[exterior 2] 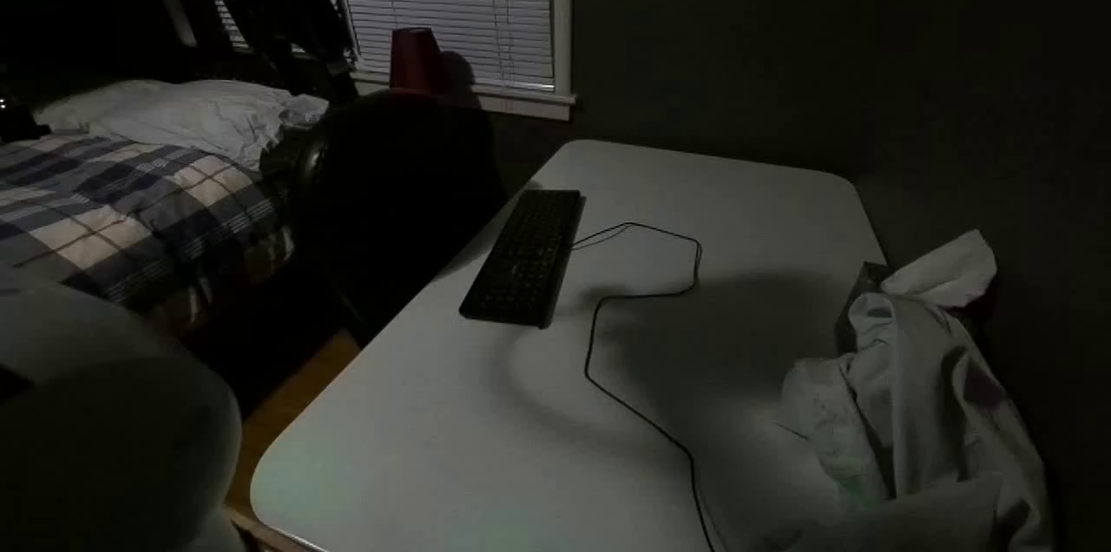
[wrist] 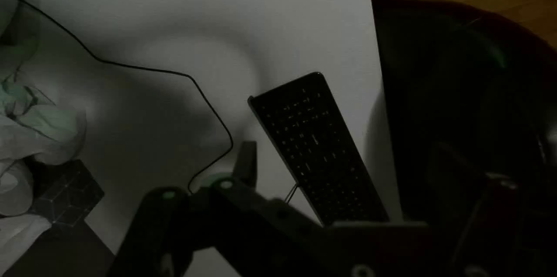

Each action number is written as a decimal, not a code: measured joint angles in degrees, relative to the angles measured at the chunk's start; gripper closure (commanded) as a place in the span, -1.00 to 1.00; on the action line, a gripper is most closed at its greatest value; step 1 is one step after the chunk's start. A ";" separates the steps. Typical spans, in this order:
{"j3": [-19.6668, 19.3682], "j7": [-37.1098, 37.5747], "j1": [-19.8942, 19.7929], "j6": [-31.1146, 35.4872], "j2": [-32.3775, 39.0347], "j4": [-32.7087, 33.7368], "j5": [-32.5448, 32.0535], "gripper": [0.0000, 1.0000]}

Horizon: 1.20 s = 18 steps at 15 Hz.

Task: Press a button on the keyboard

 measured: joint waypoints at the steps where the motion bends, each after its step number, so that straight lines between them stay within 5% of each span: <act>1: 0.00 0.00 0.00 0.00 0.00 0.00 0.00 -1.00; 12: -0.21 0.00 -0.06 1.45 1.53 0.50 -0.06 -1.00; 18: -0.13 0.00 -2.14 11.60 15.70 4.49 -2.51 -1.00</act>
